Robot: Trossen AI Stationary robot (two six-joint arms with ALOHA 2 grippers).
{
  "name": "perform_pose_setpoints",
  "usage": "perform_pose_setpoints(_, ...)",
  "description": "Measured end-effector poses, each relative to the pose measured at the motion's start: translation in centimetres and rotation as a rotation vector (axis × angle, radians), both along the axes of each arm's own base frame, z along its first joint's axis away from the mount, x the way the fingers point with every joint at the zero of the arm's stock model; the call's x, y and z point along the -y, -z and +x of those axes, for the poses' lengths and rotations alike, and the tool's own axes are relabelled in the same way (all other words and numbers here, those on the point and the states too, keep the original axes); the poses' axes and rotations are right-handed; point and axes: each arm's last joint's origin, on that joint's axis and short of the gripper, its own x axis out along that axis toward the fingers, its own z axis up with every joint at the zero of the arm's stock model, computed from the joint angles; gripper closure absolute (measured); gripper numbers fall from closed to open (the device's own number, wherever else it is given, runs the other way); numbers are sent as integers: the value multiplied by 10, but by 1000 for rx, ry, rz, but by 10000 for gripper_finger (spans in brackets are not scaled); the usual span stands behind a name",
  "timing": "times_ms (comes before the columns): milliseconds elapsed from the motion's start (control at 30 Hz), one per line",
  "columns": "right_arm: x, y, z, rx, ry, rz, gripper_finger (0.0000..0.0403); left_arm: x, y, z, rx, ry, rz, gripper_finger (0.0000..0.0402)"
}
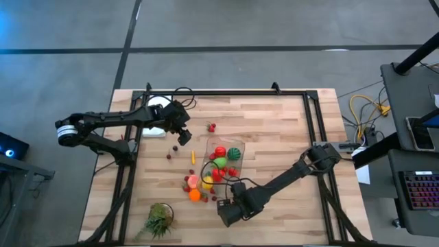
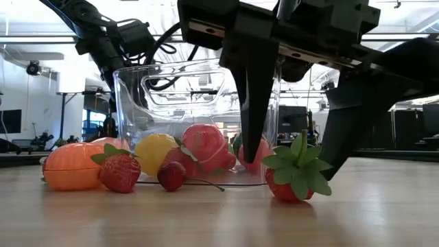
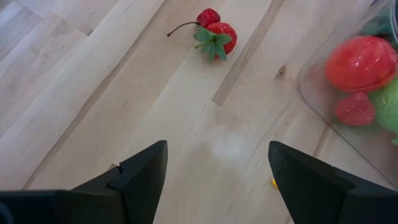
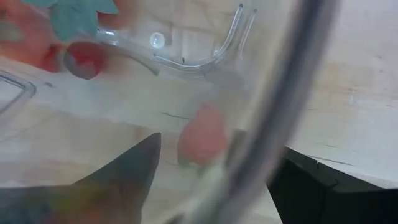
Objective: Pick and placing Produce into tupperware
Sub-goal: Put the strawberry into the transparent bin
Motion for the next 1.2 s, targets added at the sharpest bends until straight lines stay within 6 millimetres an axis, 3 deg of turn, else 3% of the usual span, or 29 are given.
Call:
perform_pose_setpoints(367,-16,-12,-11,115,14,-183,161,0,0,0,-1,0,-1,136)
perform_pose_setpoints(567,-30,-12,-23,121,-57,-228,161,0,1,-1,-7,1,-3,136)
perform_pose_setpoints(767,-33,-12,-24,123,-120,-256,161,1,1,-1,-7,1,-3,136)
perform_pose_setpoints(1200,-42,20,-12,149,-152,-243,161,0,1,-1,-7,0,-2,136)
